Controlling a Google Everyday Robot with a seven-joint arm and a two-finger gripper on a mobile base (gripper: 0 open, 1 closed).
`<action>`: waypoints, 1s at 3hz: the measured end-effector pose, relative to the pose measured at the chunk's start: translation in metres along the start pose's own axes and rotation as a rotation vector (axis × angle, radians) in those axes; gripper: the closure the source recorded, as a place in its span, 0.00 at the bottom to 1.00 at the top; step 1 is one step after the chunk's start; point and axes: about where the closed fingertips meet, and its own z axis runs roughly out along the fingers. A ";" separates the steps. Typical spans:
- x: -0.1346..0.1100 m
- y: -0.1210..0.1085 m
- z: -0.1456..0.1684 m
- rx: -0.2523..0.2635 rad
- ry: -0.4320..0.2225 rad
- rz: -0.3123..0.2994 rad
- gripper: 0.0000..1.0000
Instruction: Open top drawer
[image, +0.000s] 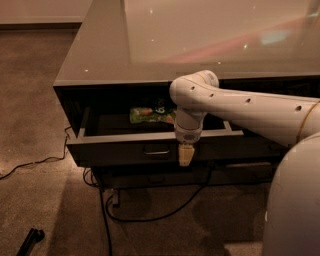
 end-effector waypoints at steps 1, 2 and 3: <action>0.000 0.000 -0.006 0.000 0.001 0.001 0.65; 0.011 0.013 -0.015 0.019 0.030 0.028 0.87; 0.012 0.016 -0.013 0.019 0.030 0.028 0.86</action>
Offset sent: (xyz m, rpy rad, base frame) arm -0.0540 -0.0477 0.0610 -0.1333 -0.0774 -0.1197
